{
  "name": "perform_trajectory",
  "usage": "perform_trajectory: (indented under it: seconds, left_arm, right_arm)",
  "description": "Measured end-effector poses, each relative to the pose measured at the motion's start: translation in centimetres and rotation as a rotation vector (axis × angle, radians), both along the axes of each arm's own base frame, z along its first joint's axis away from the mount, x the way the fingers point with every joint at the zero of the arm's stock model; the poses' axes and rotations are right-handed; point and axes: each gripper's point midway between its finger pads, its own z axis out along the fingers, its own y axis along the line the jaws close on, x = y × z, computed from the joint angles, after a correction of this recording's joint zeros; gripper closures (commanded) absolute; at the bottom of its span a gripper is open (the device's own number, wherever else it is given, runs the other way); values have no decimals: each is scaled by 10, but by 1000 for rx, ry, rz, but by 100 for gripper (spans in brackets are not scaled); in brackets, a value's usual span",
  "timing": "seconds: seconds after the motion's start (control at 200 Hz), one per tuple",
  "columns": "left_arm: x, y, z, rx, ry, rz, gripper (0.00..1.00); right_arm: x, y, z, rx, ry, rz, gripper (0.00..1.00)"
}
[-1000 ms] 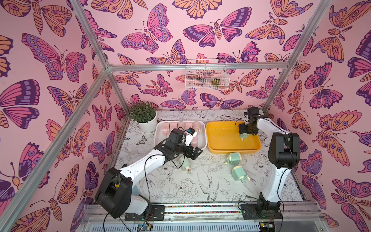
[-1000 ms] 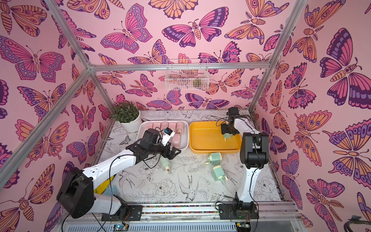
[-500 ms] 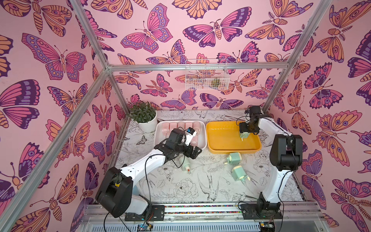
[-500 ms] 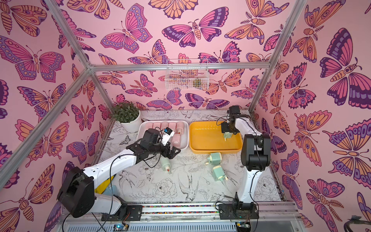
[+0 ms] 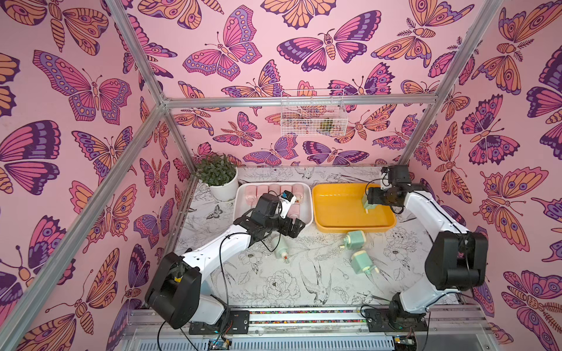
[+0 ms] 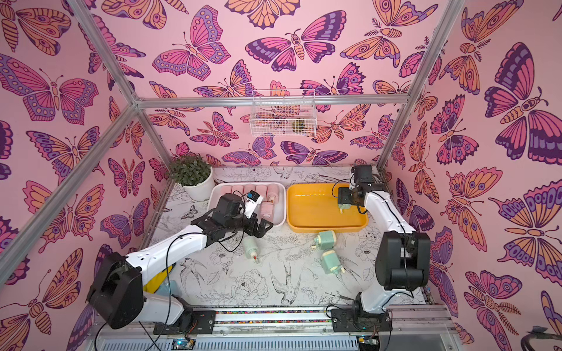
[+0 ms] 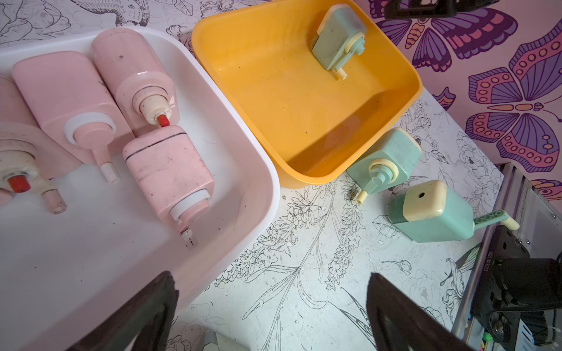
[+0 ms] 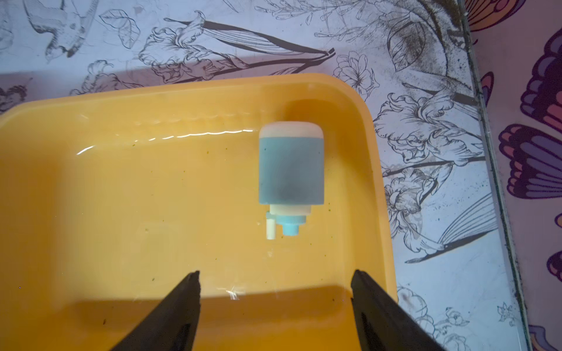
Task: Place the pencil sharpeners by color into the storage box
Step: Place the pencil sharpener in the storage box, then pick up the pencil sharpener from the center of the board.
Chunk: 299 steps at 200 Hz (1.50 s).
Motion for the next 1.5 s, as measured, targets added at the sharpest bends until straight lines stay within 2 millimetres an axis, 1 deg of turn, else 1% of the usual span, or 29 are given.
perform_trajectory:
  seconds: [0.06, 0.19, 0.27, 0.411, 0.486, 0.611, 0.821, 0.981, 1.146, 1.217, 1.287, 1.342, 1.497]
  left_arm:
    - [1, 1, 0, 1, -3, 8, 0]
    - [4, 0, 3, -6, -14, 14, 0]
    - [4, -2, 5, -16, -18, 7, 0]
    - [-1, -7, 6, -28, -13, -18, 0]
    - [-4, -10, 6, -35, -8, -34, 0]
    - [-5, -16, 8, -43, -4, -52, 0]
    - [-3, -22, 4, -43, 9, -65, 0]
    - [-2, -25, -1, -39, 23, -68, 0]
    - [1, -30, 4, -47, 18, -76, 0]
    - [4, -33, 6, -53, 17, -78, 0]
    - [5, -36, 6, -56, 21, -84, 0]
    - [6, -38, 4, -58, 29, -86, 0]
    - [5, -42, -3, -54, 53, -92, 0]
  right_arm:
    - [-2, 4, 8, 33, -51, -4, 19]
    - [-39, 16, 5, 116, -52, -11, 19]
    - [-55, 25, 5, 175, -54, -13, 20]
    - [-84, 50, 5, 303, -55, 24, 20]
    - [-98, 58, 3, 350, -47, 28, 20]
    - [-114, 65, -5, 410, -13, 27, 20]
    - [-136, 81, -22, 504, 114, 35, 20]
    - [-155, 85, -37, 453, 204, 32, 20]
    - [-180, 86, -54, 272, 279, 60, 20]
    - [-187, 84, -54, 199, 295, 78, 19]
    - [-189, 81, -51, 150, 298, 83, 16]
    - [-189, 79, -49, 122, 294, 83, 15]
    - [-197, 79, -55, 75, 306, 99, 15]
